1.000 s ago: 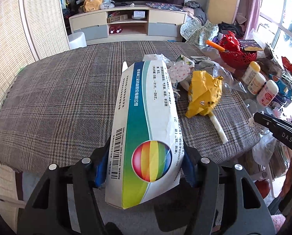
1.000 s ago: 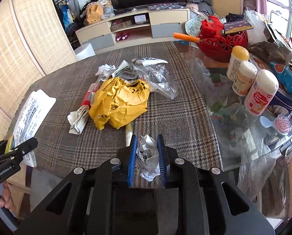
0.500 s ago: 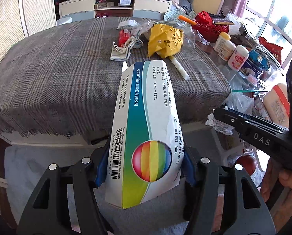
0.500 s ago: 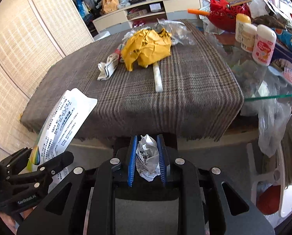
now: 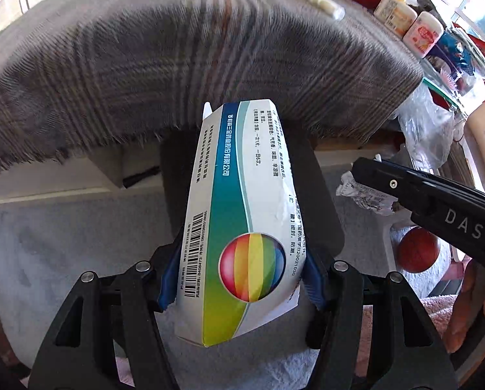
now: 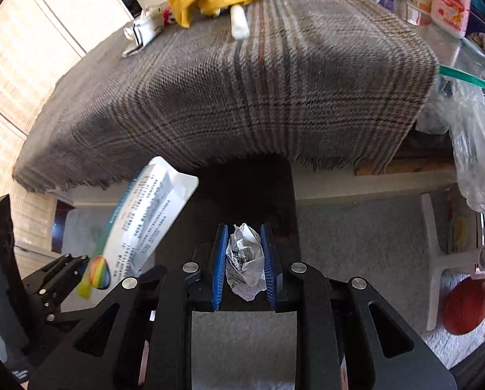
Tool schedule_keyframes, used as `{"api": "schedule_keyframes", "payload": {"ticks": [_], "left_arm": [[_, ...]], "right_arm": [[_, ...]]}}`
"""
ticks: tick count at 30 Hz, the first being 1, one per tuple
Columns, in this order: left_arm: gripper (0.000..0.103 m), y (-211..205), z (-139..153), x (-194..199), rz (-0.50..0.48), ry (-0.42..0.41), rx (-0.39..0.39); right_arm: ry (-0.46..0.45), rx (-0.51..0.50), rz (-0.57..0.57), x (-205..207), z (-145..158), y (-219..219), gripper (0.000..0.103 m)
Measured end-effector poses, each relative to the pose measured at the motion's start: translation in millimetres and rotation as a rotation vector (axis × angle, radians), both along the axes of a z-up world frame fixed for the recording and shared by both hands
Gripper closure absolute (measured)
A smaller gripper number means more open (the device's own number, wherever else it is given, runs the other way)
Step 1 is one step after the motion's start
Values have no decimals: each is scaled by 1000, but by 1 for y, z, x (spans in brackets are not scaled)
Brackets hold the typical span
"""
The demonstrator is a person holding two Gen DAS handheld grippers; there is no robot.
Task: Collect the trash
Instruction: 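Carry the box and tissue down to the floor bin and release both, then grasp the white paper with the left tool while the right tool grasps the white tube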
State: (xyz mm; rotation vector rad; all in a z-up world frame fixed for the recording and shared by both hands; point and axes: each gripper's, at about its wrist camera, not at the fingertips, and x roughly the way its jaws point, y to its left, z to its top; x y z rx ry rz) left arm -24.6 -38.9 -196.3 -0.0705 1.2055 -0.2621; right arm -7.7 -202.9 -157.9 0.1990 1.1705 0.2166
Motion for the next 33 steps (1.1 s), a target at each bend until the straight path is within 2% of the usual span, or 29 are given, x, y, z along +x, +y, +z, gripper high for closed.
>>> {"api": "schedule_keyframes", "payload": {"ticks": [6, 11, 14, 16, 20, 23, 25, 29, 33], "left_arm": [[44, -3, -19, 11, -9, 26, 4], [44, -3, -25, 20, -9, 48, -4], [43, -3, -29, 24, -2, 67, -2], [34, -2, -30, 25, 4, 68, -1], [22, 4, -23, 21, 26, 43, 16], [16, 15, -14, 16, 38, 23, 23], [9, 21, -6, 10, 47, 10, 22], [8, 30, 16, 1, 43, -20, 44], [8, 37, 43, -1, 54, -42, 11]], "right_arm": [[47, -16, -3, 16, -27, 8, 81], [58, -9, -20, 27, -36, 7, 77], [63, 8, -25, 29, -38, 8, 64], [56, 1, -26, 30, -37, 9, 44], [39, -15, -29, 29, -32, 8, 37], [27, -34, -40, 25, -26, 1, 24], [17, -57, -46, 22, -20, -3, 6], [-39, -115, -51, 13, 3, -6, 3], [-64, -87, -58, 8, 29, -17, 3]]}}
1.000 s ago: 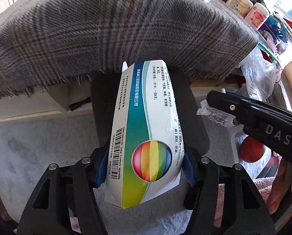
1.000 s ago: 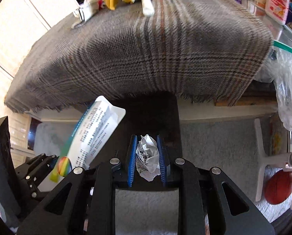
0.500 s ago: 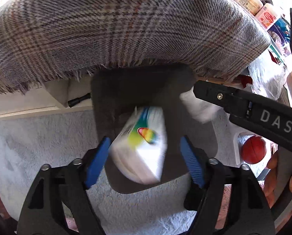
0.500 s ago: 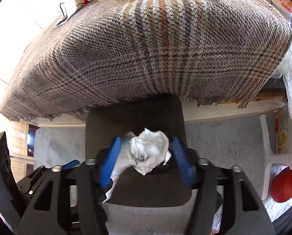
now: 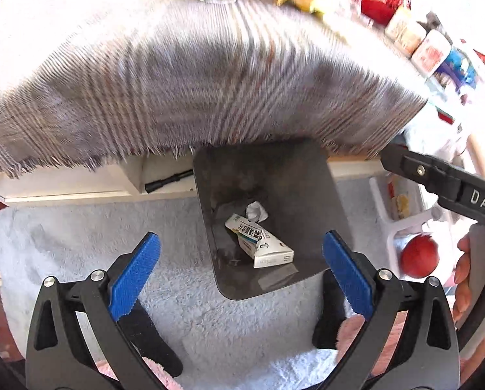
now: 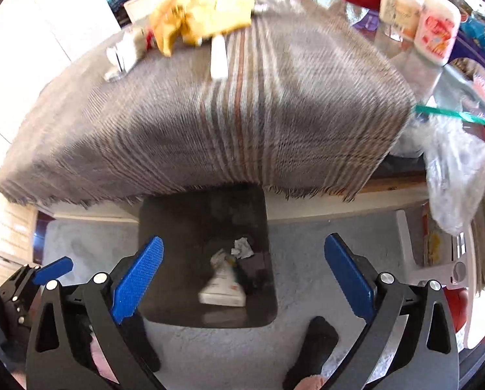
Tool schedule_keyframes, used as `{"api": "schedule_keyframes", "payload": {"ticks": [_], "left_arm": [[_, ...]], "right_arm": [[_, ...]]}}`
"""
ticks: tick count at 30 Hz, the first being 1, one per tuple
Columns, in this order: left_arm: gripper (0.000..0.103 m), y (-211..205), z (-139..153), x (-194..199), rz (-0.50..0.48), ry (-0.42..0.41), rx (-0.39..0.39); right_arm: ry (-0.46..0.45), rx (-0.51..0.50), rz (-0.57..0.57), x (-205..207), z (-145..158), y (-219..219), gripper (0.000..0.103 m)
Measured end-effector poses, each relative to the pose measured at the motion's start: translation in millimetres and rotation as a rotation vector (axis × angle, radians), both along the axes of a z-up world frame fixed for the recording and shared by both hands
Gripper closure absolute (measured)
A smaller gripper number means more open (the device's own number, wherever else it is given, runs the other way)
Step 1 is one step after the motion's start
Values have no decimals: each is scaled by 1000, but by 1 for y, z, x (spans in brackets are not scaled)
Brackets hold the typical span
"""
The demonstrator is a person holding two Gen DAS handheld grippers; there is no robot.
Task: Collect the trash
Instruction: 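Grasp the white paper with the left tool while the right tool grasps the white tube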
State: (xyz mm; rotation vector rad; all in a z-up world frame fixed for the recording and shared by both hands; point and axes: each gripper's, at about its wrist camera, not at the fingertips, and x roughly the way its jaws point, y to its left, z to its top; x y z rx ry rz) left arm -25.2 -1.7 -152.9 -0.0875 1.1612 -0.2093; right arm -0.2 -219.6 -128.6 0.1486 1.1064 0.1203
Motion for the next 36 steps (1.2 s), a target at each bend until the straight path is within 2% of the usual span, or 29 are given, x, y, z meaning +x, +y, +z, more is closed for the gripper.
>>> {"api": "schedule_keyframes", "payload": {"ticks": [8, 15, 22, 27, 29, 31, 32, 34, 35, 36], "left_arm": [[8, 23, 69, 17, 46, -105, 44], [8, 40, 107, 66, 91, -165, 104], [8, 39, 115, 126, 93, -204, 89], [8, 23, 109, 166, 54, -212, 94], [9, 13, 104, 178, 34, -208, 100], [18, 4, 96, 188, 14, -197, 104], [22, 0, 93, 193, 6, -188, 106], [36, -6, 85, 202, -8, -171, 105], [39, -9, 81, 208, -12, -161, 98], [45, -10, 78, 211, -14, -153, 93]], "right_arm": [[-68, -34, -1, 16, 58, -16, 3], [-100, -48, 3, 53, 82, -13, 3], [-107, 12, 0, 101, 74, -4, 3], [-126, -30, 25, 118, 58, 7, 4], [-130, -34, 30, 121, 52, 8, 8], [-122, -20, 36, 125, 47, 8, 23], [-115, -14, 40, 128, 45, 8, 26], [-115, -6, 38, 131, 43, 8, 33], [-119, -4, 36, 132, 43, 8, 35], [-123, -4, 37, 133, 42, 9, 42]]}}
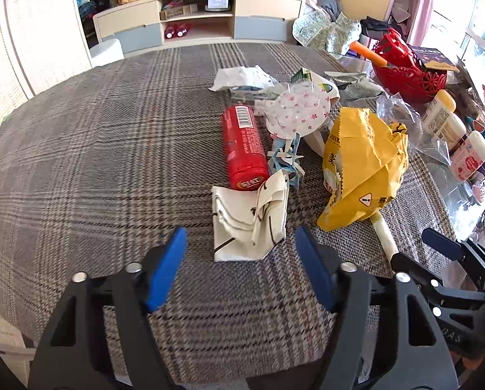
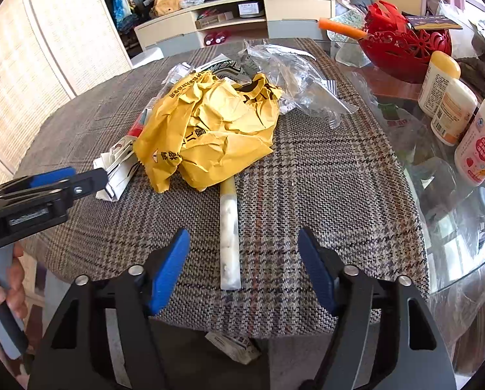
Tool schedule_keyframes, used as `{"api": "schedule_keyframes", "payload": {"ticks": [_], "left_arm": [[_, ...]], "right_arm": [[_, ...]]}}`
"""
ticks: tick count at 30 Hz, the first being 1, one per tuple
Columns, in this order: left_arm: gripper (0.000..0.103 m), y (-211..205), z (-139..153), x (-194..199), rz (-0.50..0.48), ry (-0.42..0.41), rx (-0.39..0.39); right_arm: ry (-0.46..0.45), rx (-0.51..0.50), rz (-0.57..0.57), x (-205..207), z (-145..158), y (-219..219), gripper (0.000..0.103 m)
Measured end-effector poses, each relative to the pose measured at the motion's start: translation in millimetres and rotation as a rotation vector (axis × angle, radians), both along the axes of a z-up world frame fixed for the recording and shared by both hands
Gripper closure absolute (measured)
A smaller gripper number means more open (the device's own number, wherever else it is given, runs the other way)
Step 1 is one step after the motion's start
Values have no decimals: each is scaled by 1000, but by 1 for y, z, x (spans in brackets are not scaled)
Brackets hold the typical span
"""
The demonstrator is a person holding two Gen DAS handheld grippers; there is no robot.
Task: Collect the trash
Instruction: 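Grasp the white paper with the left tool while the right tool grasps the white tube, then carry the paper and tube to the bin and release both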
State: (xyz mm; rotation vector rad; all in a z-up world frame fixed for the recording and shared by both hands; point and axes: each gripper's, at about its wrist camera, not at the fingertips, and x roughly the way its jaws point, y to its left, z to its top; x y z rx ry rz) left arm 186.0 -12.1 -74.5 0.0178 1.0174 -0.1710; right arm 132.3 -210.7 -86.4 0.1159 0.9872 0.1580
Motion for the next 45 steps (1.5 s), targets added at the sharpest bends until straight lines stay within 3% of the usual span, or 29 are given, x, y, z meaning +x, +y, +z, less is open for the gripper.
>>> {"api": "schedule_keyframes", "payload": {"ticks": [1, 3, 11, 16, 19, 24, 32, 45], "left_arm": [[50, -2, -3, 2, -4, 6, -4], [54, -6, -8, 7, -16, 14, -8], [55, -10, -23, 22, -11, 21, -7], [67, -7, -22, 23, -14, 17, 4], [72, -4, -22, 21, -22, 18, -10], [80, -10, -19, 7, -50, 20, 32], [86, -2, -11, -31, -51, 53, 21], [86, -4, 5, -133, -51, 22, -104]], "right_arm": [[0, 0, 4, 1, 0, 1, 47], [5, 3, 11, 2, -2, 3, 47], [31, -29, 19, 9, -15, 8, 59], [7, -91, 15, 5, -17, 9, 84], [23, -76, 18, 3, -15, 5, 89], [41, -45, 40, -4, -11, 5, 89], [49, -29, 43, -29, -9, 8, 90], [-1, 37, 74, -98, 7, 3, 90]]}}
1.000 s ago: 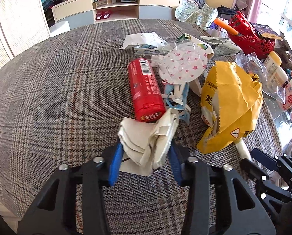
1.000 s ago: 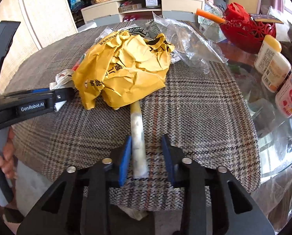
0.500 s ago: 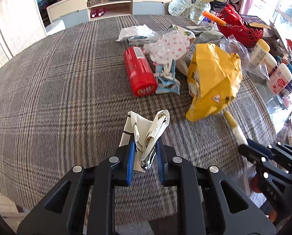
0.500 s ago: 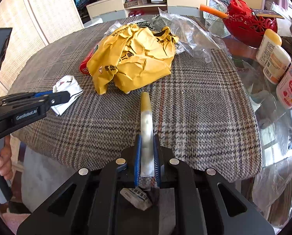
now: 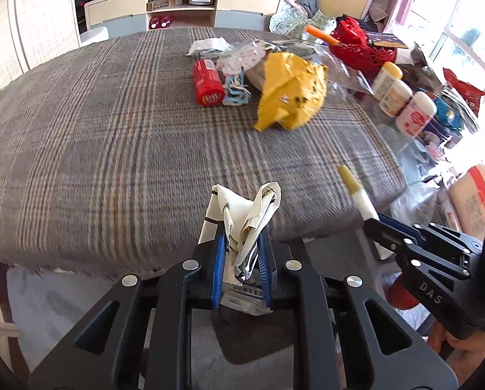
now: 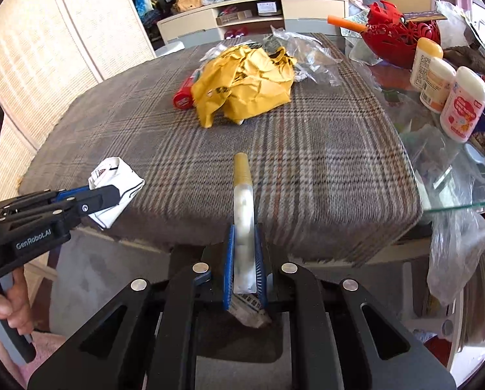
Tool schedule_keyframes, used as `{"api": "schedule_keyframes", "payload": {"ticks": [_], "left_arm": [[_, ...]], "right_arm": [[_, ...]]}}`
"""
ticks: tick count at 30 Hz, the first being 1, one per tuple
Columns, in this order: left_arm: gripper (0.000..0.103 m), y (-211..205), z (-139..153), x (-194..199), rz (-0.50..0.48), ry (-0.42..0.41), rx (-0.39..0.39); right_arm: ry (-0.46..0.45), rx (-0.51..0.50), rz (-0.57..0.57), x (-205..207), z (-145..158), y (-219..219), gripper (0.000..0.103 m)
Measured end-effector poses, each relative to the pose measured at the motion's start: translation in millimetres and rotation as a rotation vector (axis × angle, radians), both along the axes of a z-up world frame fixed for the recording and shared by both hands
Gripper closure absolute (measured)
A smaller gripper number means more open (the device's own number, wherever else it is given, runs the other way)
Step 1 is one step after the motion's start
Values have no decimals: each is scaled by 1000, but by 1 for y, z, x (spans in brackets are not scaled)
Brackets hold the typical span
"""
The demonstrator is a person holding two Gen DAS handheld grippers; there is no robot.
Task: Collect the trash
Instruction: 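Carry the paper and tube to the bin and release both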
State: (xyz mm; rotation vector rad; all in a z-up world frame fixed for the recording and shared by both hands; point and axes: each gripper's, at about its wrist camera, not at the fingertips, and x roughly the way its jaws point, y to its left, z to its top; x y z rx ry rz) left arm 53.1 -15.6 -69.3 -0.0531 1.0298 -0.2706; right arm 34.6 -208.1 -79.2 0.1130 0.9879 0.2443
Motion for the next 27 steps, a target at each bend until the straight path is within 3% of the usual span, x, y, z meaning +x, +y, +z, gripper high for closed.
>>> {"api": "schedule_keyframes", "payload": {"ticks": [11, 22, 27], "left_arm": [[86, -5, -38, -64, -11, 65, -78], [86, -15, -112, -61, -8, 196, -87], [85, -20, -131, -54, -25, 225, -74]], "right_arm": [[92, 44, 15, -49, -42, 9, 89], [218, 37, 1, -54, -103, 18, 89], [261, 26, 4, -48, -120, 18, 89]]}}
